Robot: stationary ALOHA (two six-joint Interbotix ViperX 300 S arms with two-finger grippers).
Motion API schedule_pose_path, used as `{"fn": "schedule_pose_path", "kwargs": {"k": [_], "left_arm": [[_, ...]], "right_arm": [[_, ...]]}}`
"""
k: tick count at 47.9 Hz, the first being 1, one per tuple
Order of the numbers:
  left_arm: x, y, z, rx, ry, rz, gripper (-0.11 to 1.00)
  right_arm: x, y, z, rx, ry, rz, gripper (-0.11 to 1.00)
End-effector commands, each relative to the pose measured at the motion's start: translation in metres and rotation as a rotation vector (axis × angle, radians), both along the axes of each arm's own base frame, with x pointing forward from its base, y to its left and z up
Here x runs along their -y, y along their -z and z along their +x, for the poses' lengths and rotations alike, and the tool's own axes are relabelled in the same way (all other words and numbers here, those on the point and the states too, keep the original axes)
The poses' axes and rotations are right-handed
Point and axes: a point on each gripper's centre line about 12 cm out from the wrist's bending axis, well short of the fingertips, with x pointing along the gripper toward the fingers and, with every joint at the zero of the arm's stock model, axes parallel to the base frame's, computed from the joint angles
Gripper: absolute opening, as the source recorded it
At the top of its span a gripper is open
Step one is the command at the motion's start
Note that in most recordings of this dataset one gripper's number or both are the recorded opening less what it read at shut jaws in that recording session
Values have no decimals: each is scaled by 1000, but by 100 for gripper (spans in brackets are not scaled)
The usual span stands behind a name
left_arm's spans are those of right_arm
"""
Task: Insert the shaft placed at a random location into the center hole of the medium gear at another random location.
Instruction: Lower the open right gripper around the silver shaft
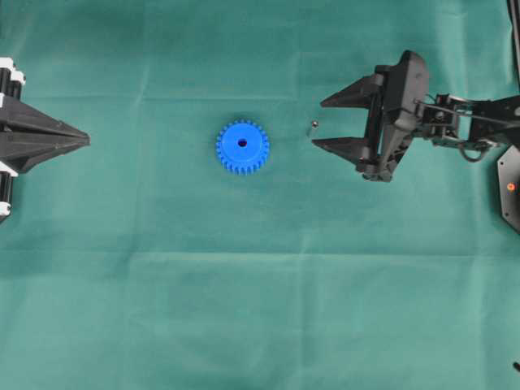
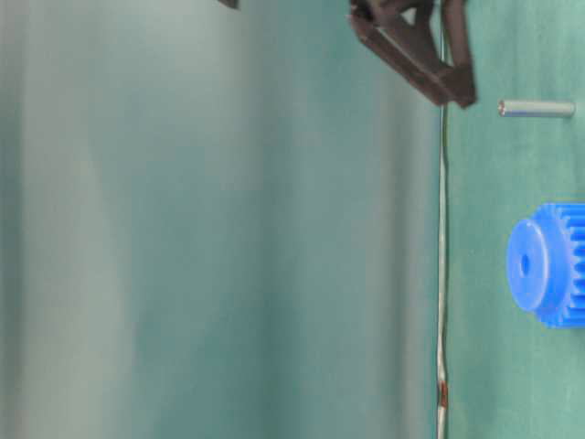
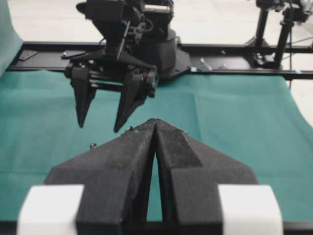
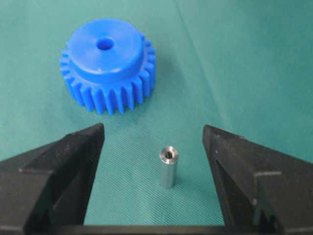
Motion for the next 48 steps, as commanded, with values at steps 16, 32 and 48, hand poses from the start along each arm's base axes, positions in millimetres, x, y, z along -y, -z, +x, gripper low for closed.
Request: {"fn": "schedule_pose_path", "kwargs": {"k": [16, 32, 48], "left_arm": [[0, -7, 3, 6, 2, -8, 0], [0, -6, 3, -2, 2, -9, 0], [0, -5, 3, -6, 2, -8, 0]], "right_arm": [[8, 15, 10, -1, 43, 10, 84], [9, 15, 11, -1, 45, 12, 77], [9, 16, 14, -6, 44, 13, 30]]}}
